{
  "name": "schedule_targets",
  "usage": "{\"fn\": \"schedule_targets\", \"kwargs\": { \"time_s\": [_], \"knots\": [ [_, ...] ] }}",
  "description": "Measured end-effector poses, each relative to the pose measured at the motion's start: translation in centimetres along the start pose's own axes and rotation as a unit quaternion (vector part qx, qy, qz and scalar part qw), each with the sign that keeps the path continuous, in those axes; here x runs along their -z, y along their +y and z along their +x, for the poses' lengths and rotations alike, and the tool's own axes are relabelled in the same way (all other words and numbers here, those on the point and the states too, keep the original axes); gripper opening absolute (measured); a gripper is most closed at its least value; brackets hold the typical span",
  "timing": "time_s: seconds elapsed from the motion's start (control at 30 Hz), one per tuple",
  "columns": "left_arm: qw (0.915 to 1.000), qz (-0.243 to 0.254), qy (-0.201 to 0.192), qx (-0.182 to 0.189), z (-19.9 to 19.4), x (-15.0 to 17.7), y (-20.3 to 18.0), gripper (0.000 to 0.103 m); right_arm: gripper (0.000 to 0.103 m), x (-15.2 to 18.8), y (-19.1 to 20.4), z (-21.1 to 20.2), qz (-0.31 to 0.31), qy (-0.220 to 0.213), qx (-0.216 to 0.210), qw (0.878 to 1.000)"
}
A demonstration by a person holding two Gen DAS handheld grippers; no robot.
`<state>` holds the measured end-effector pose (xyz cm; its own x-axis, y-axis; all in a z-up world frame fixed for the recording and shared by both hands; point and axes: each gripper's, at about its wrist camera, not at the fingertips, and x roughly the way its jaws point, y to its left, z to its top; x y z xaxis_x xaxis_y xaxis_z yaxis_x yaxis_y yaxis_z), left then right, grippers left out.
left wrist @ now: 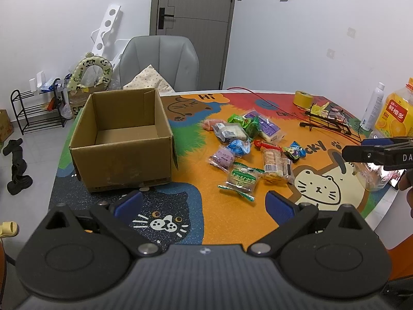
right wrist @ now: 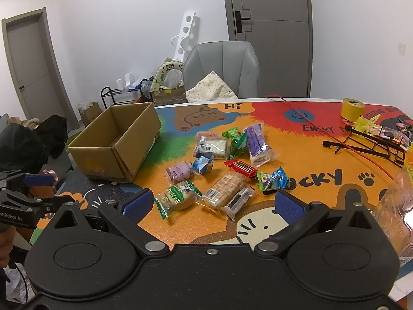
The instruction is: Organize snacks
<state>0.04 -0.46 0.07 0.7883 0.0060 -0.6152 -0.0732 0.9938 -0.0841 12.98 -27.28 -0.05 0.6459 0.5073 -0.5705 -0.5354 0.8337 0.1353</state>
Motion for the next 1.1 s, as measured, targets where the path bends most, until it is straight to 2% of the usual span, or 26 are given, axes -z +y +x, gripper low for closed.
{"fn": "schedule_targets", "kwargs": {
  "time_s": [0.33, 0.63, 1.1],
  "knots": [
    [1.0, 0.001, 0.0, 0.001, 0.1, -0.2, -0.2, 0.101, 0.103, 0.1, -0.1, 0.3, 0.001, 0.004, 0.002, 1.0],
    [0.9998, 0.008, -0.006, -0.014, 0.6, -1.0, -0.4, 0.101, 0.103, 0.0, 0.0, 1.1, -0.004, 0.003, 0.002, 1.0],
    [1.0, 0.002, -0.003, -0.006, 2.9, -1.4, -1.0, 0.101, 0.103, 0.4, -1.4, 3.0, 0.016, 0.01, 0.011, 1.0]
  ]
}}
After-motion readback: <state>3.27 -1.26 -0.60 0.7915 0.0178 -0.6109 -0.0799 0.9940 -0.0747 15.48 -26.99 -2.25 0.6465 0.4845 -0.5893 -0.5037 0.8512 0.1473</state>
